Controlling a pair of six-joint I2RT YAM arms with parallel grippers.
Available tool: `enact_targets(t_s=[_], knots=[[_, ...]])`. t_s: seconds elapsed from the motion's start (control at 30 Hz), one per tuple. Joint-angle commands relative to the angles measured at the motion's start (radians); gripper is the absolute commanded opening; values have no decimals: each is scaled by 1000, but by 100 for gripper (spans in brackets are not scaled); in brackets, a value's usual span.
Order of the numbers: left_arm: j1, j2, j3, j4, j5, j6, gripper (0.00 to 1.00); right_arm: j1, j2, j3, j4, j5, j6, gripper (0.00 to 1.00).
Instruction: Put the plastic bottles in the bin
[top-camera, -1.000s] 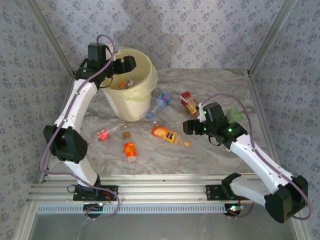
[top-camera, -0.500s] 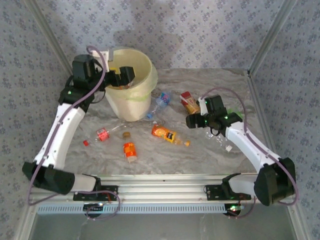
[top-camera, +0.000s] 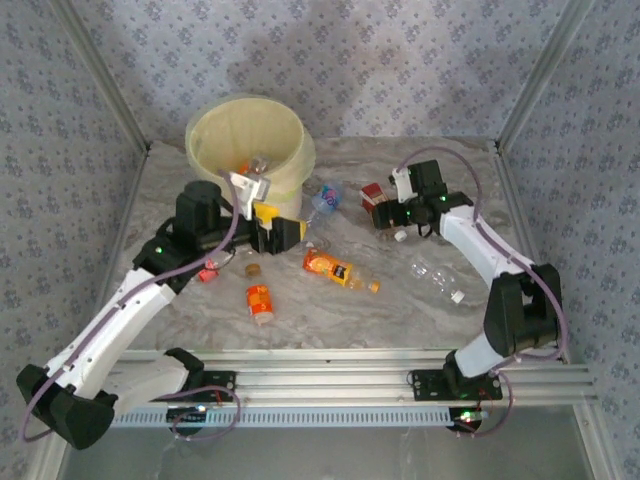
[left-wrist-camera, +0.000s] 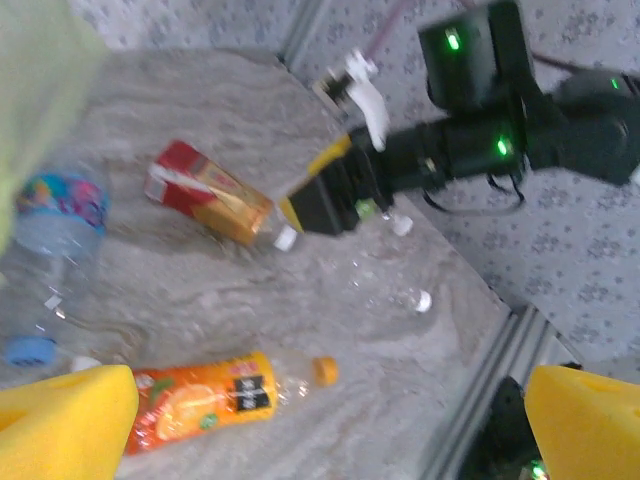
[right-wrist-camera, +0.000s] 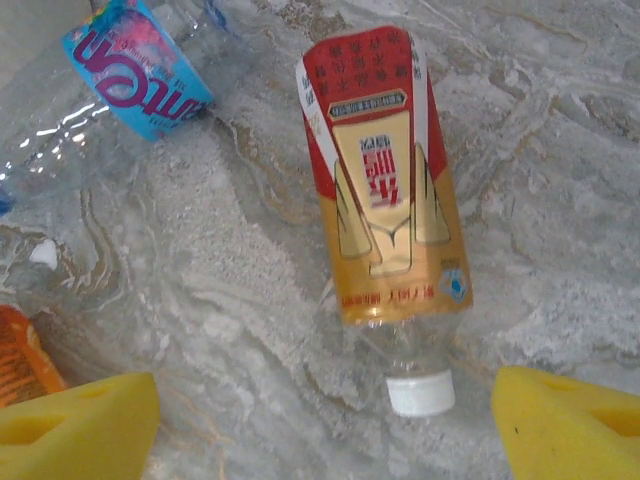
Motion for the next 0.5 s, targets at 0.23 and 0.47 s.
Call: enact_targets(t_s=[0.23, 0.47], knots=[[-121, -43, -186, 201, -40, -143, 100, -21, 230, 210, -124, 54, -112, 87], [-162, -42, -206, 239, -70, -139, 100, -21, 371, 306, -191, 78, -138, 89]])
